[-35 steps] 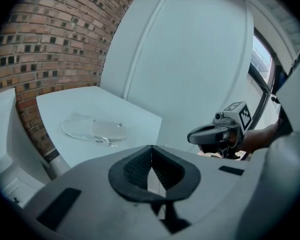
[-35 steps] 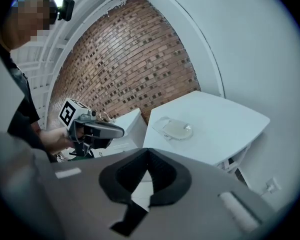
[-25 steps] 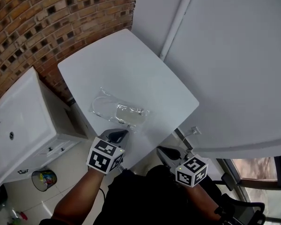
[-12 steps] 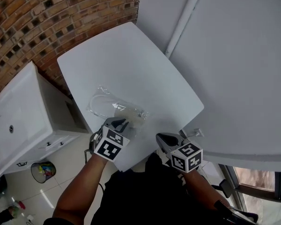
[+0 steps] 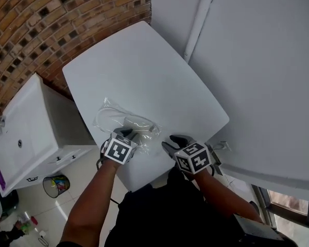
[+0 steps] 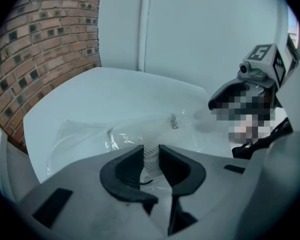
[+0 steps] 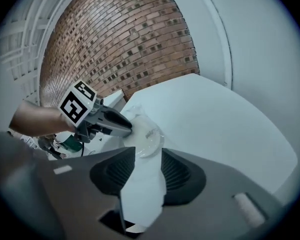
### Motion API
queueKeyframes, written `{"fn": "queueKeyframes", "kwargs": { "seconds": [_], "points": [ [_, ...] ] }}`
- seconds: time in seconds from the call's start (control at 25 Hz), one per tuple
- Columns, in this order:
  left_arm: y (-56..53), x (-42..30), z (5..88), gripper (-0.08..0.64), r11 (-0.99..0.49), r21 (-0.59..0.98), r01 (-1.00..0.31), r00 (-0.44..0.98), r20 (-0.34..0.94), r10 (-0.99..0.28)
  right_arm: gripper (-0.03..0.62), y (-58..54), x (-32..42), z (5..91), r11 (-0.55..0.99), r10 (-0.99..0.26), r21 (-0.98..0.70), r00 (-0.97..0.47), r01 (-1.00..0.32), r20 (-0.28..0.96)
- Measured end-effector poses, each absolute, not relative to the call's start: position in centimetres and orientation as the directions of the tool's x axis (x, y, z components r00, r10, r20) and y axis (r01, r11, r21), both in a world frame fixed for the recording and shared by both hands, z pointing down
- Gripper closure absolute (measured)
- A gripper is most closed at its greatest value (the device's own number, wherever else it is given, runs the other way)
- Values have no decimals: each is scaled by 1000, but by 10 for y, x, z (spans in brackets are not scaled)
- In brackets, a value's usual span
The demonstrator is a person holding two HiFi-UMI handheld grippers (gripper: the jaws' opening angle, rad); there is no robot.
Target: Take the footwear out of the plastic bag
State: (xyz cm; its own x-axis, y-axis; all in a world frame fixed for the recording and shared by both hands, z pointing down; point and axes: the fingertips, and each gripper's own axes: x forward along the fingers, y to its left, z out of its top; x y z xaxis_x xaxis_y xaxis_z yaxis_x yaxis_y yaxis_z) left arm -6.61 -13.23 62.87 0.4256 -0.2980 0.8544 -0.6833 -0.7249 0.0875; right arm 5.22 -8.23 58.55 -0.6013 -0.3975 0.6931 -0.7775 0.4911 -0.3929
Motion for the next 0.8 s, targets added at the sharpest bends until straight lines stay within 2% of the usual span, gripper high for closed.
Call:
{"fn": "queueKeyframes", "kwargs": {
  "seconds": [0.28, 0.44, 0.52, 0.64, 0.8],
  "points": [
    [-124, -59, 637, 466, -701, 57, -710, 377, 872, -311, 434, -104, 57, 608, 476, -408, -364, -567, -801, 715],
    [-124, -60, 637, 468, -689, 46, -723, 363, 874, -322, 439, -105, 57, 625, 473, -372, -355, -549, -806, 749],
    [-124, -60, 638, 468, -689, 45, -723, 359, 877, -320, 463, -104, 58, 631, 477, -368, -342, -537, -810, 759],
    [-125, -61, 637, 468, -682, 52, -729, 361, 876, -319, 554, -104, 59, 634, 506, -377, -302, -522, -808, 765],
    [-126, -62, 636, 468, -669, 40, -742, 355, 870, -341, 583, -101, 60, 639, 521, -370, -302, -530, -799, 763]
  ]
}}
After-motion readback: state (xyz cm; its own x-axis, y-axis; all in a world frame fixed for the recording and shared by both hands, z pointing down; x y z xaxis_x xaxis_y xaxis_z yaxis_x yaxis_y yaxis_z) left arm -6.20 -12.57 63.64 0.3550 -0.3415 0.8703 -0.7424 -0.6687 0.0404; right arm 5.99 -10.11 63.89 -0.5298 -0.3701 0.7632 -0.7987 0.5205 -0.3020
